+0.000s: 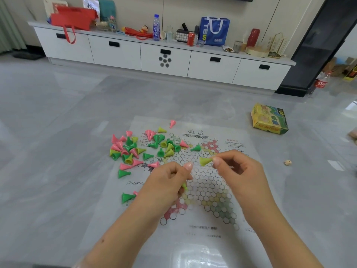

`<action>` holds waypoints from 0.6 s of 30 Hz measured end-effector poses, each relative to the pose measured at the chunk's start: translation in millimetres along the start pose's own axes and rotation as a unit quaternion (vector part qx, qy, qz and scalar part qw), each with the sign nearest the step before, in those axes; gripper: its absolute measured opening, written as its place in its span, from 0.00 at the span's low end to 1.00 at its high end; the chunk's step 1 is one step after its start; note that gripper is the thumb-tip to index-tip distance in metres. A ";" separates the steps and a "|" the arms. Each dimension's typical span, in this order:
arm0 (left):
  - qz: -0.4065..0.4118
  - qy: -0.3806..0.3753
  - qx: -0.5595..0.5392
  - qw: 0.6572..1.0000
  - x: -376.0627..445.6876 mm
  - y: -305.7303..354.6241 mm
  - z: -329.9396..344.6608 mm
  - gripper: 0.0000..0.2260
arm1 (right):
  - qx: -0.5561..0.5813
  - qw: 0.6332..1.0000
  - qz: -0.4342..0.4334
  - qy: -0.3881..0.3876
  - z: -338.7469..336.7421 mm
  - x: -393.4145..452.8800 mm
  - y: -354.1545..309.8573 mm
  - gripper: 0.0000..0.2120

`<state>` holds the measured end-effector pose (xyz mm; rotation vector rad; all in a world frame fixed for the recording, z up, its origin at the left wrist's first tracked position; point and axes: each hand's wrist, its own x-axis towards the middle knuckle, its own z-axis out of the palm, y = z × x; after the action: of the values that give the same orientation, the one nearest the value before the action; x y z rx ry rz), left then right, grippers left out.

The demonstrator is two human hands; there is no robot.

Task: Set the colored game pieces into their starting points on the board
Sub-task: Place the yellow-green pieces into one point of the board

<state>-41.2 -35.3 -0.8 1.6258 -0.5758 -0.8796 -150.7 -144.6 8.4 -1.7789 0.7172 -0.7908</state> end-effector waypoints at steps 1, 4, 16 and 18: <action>-0.002 0.006 0.008 1.000 2.1 -0.9 -1.5 0.12 | 0.006 0.999 0.021 0.031 -4.3 2.6 3.3 0.07; -0.013 0.023 0.051 0.998 8.4 -6.2 -9.5 0.06 | 0.011 0.993 0.060 0.099 -15.5 7.6 10.4 0.09; 0.101 0.101 0.602 0.786 89.7 22.4 -24.1 0.16 | 0.005 0.986 0.080 0.144 -39.2 7.8 21.2 0.08; 0.077 0.071 0.701 0.706 103.0 21.5 -22.8 0.25 | 0.009 0.986 0.079 0.150 -43.7 7.6 22.7 0.08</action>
<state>40.5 -105.3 -2.9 2.8756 -1.4438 0.0012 -183.0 -181.7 0.0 -1.5817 1.0321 -0.9635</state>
